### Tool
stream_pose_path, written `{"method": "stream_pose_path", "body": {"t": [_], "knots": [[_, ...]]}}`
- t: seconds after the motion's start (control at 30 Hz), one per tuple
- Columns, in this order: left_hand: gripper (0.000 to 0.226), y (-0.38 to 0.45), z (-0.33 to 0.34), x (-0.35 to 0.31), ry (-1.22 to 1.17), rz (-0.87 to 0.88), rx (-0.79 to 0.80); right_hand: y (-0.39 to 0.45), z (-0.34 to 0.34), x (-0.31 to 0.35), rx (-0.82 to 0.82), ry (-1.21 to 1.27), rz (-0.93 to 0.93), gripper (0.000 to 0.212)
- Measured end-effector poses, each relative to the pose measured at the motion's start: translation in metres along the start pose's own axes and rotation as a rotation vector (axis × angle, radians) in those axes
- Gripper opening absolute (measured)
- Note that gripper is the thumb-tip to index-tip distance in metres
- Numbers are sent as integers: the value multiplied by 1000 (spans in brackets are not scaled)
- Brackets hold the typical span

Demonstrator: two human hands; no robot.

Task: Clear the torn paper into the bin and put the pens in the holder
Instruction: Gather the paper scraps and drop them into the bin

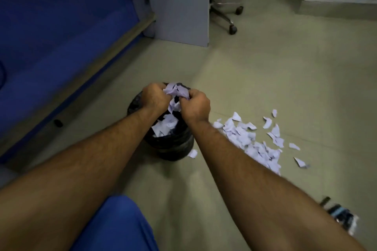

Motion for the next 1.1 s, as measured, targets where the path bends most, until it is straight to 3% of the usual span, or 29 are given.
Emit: {"method": "stream_pose_path", "body": {"t": [0.23, 0.33, 0.6, 0.7, 0.8, 0.93, 1.1], "knots": [[28, 13, 0, 46, 87, -123, 83, 14, 41, -2, 238, -220, 79, 21], [43, 11, 6, 51, 88, -174, 72, 15, 40, 1, 260, -218, 100, 30], [17, 10, 10, 10, -8, -45, 61, 12, 14, 12, 193, -140, 86, 42], [16, 8, 11, -4, 33, -41, 15, 11, 7, 13, 211, -141, 87, 42], [17, 8, 10, -12, 15, -40, -8, 12, -5, 11, 125, -107, 121, 34], [14, 8, 28, -30, -65, 44, 71, 18, -35, -3, -30, -28, 137, 21], [16, -2, 81, -60, -142, 100, 179, 24, -80, -51, -124, 61, 181, 21]]}}
Point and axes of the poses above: each hand's wrist, its own y-axis towards the middle knuckle, its own z-axis out of the palm, x = y × z, the point moved 2 cm from there along y, towards the middle knuckle, and after that the axes turned 5 degrees about x, right-handed, at the moved point
